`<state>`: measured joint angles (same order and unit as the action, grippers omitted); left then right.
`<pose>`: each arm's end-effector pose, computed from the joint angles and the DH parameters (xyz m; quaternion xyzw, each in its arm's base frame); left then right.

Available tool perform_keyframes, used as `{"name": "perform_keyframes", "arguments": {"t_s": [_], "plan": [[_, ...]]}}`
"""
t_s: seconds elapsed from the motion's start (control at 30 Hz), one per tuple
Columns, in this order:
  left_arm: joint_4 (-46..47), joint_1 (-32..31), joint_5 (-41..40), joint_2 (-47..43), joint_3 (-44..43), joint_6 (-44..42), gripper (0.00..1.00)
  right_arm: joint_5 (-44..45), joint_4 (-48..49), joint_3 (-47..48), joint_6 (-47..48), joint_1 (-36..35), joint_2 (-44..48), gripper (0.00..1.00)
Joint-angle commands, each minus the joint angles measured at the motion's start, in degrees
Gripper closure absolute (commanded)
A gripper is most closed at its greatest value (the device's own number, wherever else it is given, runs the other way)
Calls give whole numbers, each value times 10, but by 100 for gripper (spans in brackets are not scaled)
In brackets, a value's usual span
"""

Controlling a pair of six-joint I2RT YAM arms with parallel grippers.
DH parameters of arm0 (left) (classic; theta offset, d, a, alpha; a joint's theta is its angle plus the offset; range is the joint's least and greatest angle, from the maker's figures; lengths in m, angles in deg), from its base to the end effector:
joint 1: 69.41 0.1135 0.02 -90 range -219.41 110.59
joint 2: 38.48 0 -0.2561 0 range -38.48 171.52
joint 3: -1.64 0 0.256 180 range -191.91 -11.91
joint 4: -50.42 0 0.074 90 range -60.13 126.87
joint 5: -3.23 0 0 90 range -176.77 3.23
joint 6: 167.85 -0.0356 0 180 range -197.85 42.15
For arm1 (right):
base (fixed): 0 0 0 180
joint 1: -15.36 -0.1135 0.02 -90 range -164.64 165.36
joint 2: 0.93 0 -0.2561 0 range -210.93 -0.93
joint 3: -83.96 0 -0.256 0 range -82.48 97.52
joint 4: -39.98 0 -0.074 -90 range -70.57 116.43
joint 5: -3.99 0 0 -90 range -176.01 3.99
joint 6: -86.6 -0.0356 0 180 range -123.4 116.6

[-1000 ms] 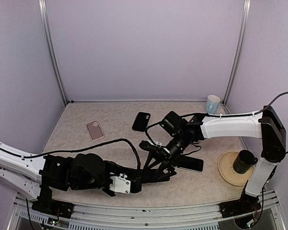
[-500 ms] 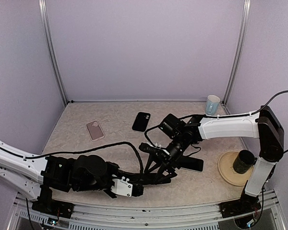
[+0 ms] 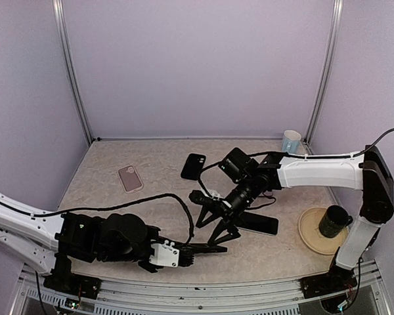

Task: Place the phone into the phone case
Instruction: Pass from the right arm to the left, then pass from the left arm to the right

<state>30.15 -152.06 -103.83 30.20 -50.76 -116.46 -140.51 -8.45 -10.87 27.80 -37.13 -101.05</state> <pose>0.0435 -0.2559 0.2160 0.7371 0.4913 -0.0439 0.4620 0.1930 0.2991 0.2149 -0.6557 0.5742 0.4757 0.1188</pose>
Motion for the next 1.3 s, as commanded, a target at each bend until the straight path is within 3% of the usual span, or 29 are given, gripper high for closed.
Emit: {"name": "perform_keyframes", "arguments": {"t_s": [0.0, 0.4, 0.83, 1.27], "plan": [[7, 0, -1, -32, -21, 60, 100, 64, 36, -8, -8, -3, 55, 15], [-65, 65, 106, -85, -51, 163, 100, 190, 171, -124, -59, -25, 156, 21], [-129, 107, 180, -64, -84, 203, 100, 352, 267, -147, -81, -101, 193, 30], [-132, 120, 194, -67, -88, 220, 100, 325, 256, -139, -90, -129, 182, 35]]}}
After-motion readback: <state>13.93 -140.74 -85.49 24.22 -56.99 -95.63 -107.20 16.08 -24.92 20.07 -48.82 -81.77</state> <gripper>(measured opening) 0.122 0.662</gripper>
